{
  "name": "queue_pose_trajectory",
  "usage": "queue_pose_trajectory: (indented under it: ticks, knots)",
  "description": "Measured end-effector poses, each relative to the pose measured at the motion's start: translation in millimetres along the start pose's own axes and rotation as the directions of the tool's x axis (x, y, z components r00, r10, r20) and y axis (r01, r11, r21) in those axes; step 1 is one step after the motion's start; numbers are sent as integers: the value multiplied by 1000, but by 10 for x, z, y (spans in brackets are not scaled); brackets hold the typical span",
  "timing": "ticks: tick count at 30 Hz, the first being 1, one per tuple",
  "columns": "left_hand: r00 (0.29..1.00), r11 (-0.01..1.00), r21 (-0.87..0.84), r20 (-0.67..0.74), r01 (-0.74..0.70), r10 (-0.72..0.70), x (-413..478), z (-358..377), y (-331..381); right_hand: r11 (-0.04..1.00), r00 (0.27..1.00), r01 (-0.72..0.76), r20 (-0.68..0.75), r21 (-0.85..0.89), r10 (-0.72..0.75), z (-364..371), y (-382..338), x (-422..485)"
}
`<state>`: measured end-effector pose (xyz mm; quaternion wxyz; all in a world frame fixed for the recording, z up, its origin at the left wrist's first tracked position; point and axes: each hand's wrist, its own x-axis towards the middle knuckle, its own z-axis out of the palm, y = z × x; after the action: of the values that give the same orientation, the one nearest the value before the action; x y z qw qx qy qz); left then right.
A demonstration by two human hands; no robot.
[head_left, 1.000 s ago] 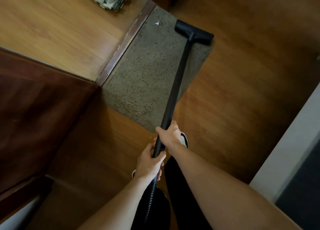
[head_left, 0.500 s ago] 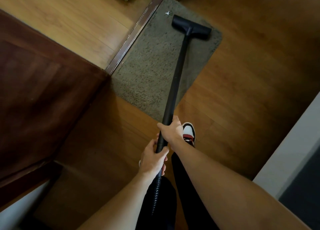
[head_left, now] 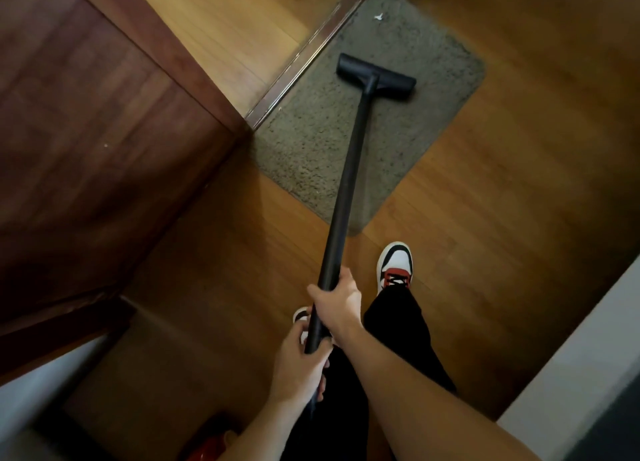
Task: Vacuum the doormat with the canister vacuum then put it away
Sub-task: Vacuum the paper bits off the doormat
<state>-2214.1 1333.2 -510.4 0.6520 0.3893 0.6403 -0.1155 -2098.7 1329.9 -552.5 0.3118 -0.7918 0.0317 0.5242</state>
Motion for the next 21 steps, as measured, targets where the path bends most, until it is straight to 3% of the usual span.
queue_pose_trajectory:
  ticks: [9, 21]
  knots:
    - [1000, 1000, -2, 9, 17, -17, 58, 107, 129, 1000, 1000, -8, -6, -19, 8, -119, -179, 65]
    - [1000, 993, -113, 1, -23, 23, 311, 733, 1093, 998, 999, 39, 5, -40, -39, -767, -858, 710]
